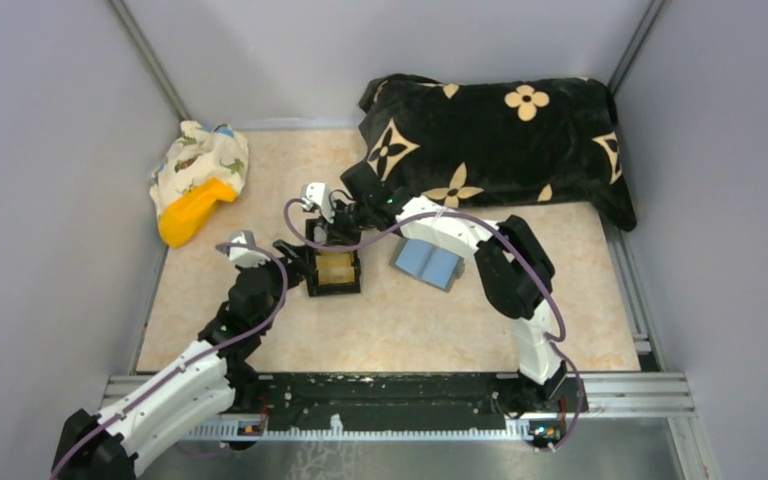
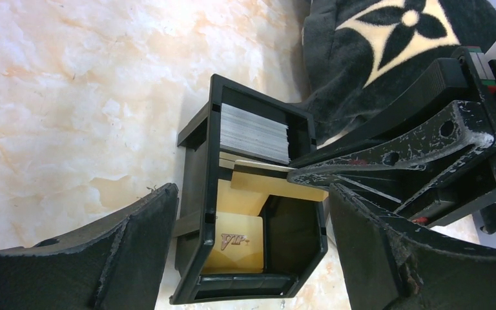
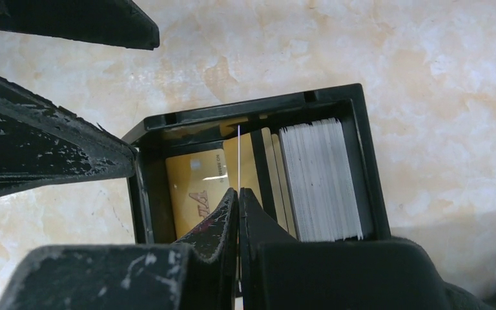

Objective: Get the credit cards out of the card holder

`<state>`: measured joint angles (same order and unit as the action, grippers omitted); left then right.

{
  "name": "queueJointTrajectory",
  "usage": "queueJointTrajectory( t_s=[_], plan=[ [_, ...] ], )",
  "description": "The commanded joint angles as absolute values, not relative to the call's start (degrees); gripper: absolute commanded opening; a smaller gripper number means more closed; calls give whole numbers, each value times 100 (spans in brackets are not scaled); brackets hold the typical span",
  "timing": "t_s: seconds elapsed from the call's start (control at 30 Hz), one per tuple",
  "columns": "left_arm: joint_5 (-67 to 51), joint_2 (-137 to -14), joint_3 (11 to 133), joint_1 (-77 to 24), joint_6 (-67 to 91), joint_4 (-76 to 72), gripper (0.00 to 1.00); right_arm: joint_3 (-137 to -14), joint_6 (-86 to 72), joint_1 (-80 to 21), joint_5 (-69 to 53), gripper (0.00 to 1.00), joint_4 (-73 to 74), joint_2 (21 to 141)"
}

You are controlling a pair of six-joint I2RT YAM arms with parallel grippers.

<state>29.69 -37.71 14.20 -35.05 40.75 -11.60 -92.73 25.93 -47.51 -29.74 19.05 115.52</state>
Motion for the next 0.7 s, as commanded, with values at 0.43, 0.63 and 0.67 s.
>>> queueJointTrajectory(
  t_s=[0.43, 0.63, 0.67],
  plan=[
    [2810, -3707, 1286, -3349, 4109, -1333, 92, -9857, 2575, -4907, -3210, 0, 1775, 12167],
    [2760, -3712, 1292, -3315, 4071, -1336, 92, -9776, 2539, -4904, -3146, 0, 1701, 12427],
    [2748, -3709, 1292, -3306, 4071, -1336, 92, -9731, 2520, -4904, -3127, 0, 1652, 12442]
  ],
)
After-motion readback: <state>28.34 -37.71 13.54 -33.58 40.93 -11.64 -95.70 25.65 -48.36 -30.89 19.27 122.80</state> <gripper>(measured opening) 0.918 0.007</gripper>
